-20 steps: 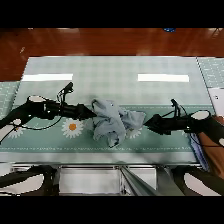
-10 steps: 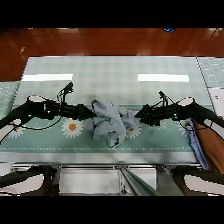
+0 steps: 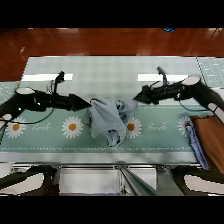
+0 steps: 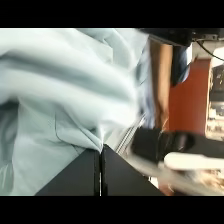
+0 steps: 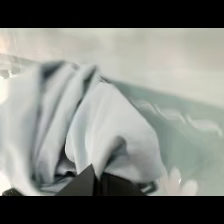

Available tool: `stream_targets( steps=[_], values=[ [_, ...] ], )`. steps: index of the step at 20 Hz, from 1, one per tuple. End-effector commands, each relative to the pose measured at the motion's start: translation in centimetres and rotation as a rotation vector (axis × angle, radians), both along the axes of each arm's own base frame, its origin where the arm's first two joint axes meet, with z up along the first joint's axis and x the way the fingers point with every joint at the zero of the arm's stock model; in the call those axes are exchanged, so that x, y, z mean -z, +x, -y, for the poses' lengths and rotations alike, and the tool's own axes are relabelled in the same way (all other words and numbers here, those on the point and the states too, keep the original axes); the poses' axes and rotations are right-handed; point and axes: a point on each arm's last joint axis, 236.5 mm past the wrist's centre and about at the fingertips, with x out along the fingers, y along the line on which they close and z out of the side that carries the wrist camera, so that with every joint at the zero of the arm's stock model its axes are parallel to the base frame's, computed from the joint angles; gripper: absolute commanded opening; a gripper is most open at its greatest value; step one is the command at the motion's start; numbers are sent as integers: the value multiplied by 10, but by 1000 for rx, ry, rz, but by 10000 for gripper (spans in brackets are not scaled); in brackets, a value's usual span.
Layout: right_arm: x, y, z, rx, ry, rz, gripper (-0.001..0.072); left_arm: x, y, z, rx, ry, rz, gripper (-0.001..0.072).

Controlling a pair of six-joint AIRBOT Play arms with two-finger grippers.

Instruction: Fold the shirts.

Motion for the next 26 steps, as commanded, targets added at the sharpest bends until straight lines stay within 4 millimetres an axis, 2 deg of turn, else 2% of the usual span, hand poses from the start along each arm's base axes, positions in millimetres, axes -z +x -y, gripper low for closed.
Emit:
stream_targets(
  steps=[1,3,4,6,8,10,13,16,18,22,24,26],
  values=[
    [-127,41,27,45,-60,322,23,-97,40,-21,-95,-25,201,22],
    [-212,56,44,111,-130,534,23,-167,57,-26,-127,-2,371,22],
    [-253,53,50,128,-157,633,23,-199,59,-30,-126,38,445,22],
    [-329,32,61,150,-220,818,23,-244,55,-40,-119,167,556,21],
    [-385,-2,75,180,-296,971,23,-274,49,-62,-153,339,640,22],
    [-417,-41,87,210,-364,1066,23,-305,39,-85,-234,479,718,22],
    [-435,-95,111,263,-479,1122,24,-344,11,-99,-308,558,838,22],
    [-443,-140,132,325,-559,1139,24,-367,-29,-101,-333,593,919,22],
    [-439,-168,139,335,-592,1124,24,-379,-58,-108,-364,643,968,22],
    [-399,-215,161,340,-691,950,24,-390,-115,-119,-415,718,1027,22],
    [-379,-229,172,352,-726,871,24,-385,-127,-123,-442,728,1018,22],
    [-352,-238,175,349,-728,781,24,-372,-127,-127,-452,739,978,22]
  ],
)
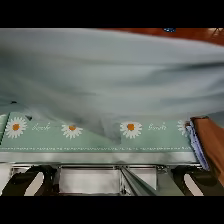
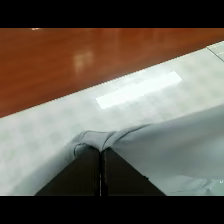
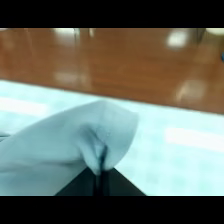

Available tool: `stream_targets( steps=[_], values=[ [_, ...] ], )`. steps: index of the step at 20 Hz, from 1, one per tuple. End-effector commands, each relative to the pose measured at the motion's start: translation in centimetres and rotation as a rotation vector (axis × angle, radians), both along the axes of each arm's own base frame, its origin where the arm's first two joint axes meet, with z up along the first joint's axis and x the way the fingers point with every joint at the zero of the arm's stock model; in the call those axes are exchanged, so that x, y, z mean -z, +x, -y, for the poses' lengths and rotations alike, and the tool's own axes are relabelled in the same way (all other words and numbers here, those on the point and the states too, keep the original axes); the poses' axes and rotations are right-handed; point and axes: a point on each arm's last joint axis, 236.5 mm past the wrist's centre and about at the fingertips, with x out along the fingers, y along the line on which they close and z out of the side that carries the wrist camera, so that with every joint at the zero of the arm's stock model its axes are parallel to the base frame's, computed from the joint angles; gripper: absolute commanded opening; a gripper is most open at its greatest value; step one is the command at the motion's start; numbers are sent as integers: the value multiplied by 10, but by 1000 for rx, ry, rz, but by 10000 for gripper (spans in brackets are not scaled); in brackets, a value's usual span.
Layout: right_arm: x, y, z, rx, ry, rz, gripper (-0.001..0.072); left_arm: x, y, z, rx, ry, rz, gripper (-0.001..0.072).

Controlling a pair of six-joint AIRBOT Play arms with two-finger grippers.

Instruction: Fold the shirts.

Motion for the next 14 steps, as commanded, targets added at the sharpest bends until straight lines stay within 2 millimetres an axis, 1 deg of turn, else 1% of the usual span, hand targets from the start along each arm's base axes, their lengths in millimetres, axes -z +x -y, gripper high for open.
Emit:
stream_targets(
  steps=[1,3,5,6,8,10,12,14],
  values=[
    [51,-25,13,71,15,-172,24,18,-9,-11,-63,-4,-40,22],
    [83,-23,9,70,38,-259,24,38,5,-12,-64,-14,-100,22],
    [124,-15,8,74,48,-377,24,61,31,-15,-78,-41,-152,22],
    [144,-8,7,73,49,-432,24,77,47,-15,-79,-57,-193,22],
    [182,20,0,56,68,-498,24,122,80,-10,-35,-65,-324,23],
    [222,49,-7,36,82,-569,24,168,116,0,11,-116,-473,23],
    [259,83,-7,29,71,-623,24,208,163,5,25,-171,-568,23],
    [290,126,-1,52,53,-651,24,252,215,4,-12,-226,-624,23]
  ],
)
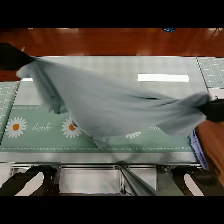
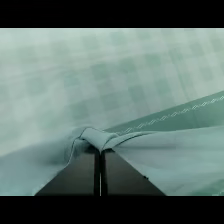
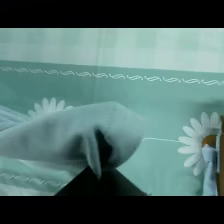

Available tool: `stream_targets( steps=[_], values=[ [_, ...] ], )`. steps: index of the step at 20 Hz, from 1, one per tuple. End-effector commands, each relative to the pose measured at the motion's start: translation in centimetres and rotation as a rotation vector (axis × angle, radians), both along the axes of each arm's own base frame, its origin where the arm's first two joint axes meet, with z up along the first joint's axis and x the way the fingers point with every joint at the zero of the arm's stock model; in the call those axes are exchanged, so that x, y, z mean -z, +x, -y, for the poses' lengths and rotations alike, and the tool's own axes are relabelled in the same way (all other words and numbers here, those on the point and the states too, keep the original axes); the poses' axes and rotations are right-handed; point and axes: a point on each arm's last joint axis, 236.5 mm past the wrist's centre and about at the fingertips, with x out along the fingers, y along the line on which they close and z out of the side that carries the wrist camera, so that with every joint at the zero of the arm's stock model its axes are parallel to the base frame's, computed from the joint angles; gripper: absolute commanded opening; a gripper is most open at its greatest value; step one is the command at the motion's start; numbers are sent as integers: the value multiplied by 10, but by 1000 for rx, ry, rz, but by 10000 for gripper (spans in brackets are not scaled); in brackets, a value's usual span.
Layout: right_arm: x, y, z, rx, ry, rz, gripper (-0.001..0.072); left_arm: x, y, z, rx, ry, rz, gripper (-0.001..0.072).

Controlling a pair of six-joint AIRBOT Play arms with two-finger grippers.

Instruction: Fold the shirts.

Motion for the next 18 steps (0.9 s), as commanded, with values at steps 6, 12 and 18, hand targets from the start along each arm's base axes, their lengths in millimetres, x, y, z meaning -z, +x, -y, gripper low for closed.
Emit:
stream_targets(
  steps=[6,12,18],
  values=[
    [149,165,-1,81,43,-110,25,173,136,32,-101,-226,-255,23],
    [159,223,0,211,187,-181,421,210,103,37,-19,-164,-446,510],
    [151,149,96,373,205,-378,417,207,16,-39,-129,-199,-649,507]
  ],
)
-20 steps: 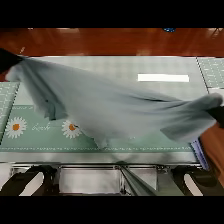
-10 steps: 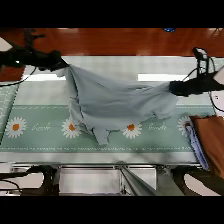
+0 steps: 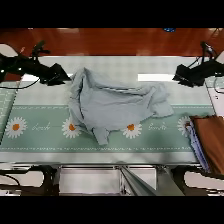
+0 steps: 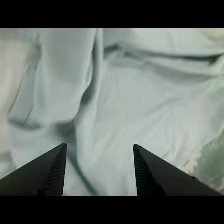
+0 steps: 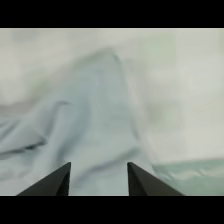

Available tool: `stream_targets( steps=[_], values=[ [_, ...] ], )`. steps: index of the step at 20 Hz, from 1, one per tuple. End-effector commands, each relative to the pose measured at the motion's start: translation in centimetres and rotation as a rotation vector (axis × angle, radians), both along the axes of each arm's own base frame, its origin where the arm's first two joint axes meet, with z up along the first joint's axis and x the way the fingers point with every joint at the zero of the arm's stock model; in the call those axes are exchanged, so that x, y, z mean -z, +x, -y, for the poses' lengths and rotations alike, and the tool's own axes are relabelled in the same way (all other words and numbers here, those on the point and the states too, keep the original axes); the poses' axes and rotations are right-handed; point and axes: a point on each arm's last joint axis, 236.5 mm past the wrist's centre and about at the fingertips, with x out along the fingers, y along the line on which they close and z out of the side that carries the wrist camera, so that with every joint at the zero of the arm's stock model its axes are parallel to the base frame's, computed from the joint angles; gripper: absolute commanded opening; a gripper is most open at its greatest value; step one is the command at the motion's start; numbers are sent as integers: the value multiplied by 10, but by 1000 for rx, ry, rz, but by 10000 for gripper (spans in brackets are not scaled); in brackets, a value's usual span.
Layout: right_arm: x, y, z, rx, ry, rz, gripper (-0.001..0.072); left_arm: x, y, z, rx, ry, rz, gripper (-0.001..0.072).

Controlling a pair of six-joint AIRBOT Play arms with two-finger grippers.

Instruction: Fold the shirts.

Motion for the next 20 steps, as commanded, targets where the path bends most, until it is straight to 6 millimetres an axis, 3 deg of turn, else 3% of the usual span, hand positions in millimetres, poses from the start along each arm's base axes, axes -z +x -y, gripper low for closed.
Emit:
stream_targets(
  steps=[1,3,5,8,12,20],
  values=[
    [17,-57,37,77,27,-118,413,11,-62,-38,-103,-13,-114,508],
    [42,-86,31,121,61,-89,413,37,-107,-51,-211,-33,-182,508],
    [51,-105,8,107,128,-11,413,61,-145,-46,-302,-87,-247,508],
    [44,-123,-16,82,182,55,412,87,-171,-26,-397,-178,-309,507],
    [26,-126,-25,53,192,106,412,107,-176,-3,-432,-207,-325,507],
    [25,-130,-29,44,204,96,412,133,-154,44,-438,-130,-288,505]
  ],
)
